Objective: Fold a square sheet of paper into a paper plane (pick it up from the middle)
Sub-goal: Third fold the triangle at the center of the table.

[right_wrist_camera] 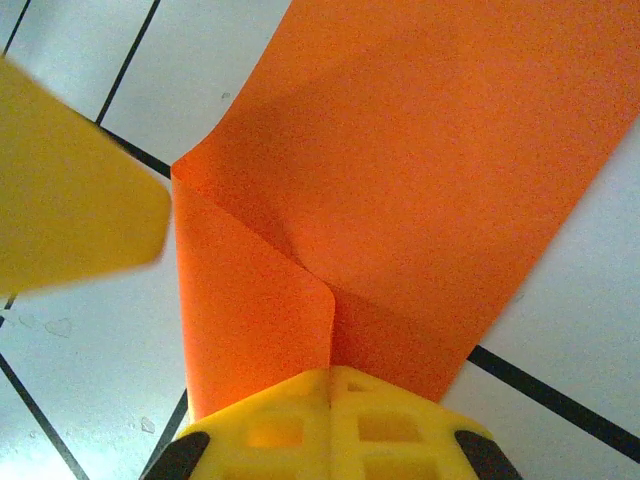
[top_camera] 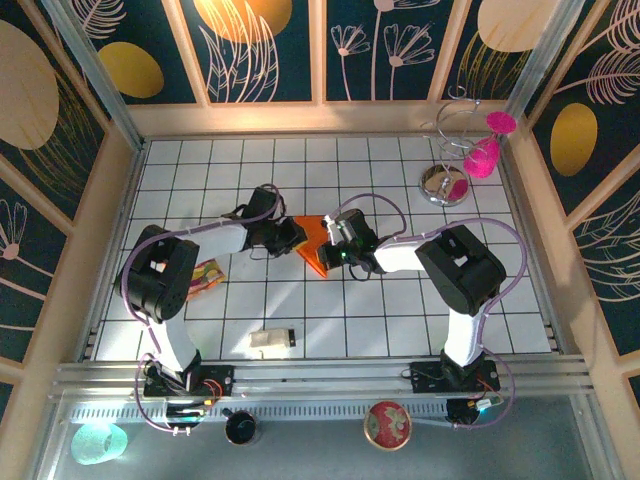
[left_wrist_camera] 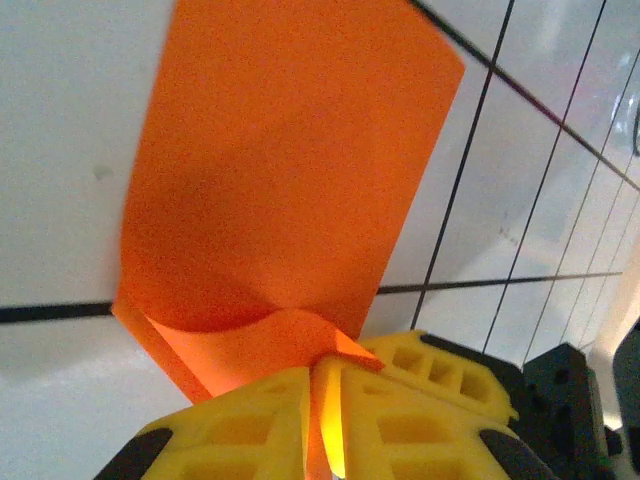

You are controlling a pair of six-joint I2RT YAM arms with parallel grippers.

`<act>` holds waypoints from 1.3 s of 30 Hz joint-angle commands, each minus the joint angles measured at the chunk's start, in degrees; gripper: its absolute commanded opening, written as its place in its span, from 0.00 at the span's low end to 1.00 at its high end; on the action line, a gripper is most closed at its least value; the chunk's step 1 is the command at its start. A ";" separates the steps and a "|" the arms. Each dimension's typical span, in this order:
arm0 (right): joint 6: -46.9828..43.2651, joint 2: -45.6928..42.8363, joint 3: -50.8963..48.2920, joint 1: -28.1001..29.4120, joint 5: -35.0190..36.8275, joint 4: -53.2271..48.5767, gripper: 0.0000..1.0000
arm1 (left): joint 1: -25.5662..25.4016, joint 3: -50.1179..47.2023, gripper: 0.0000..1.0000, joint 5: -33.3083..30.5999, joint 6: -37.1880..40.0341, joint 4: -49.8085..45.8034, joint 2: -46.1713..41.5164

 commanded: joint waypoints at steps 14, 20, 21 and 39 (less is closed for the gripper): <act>1.16 -0.09 1.83 -0.70 -1.59 -3.38 0.00 | -2.36 -1.42 0.14 2.36 -4.56 4.42 2.36; 1.18 0.05 1.89 -0.80 -1.37 -3.59 0.00 | -2.45 -3.75 0.14 1.47 -4.64 3.31 2.58; 1.19 0.10 1.95 -0.79 -1.37 -3.60 0.00 | -2.51 -3.79 0.14 1.37 -4.67 3.17 2.56; 1.00 0.51 2.19 -0.83 -1.37 -4.05 0.00 | -2.49 -4.12 0.14 0.14 -4.12 2.50 3.12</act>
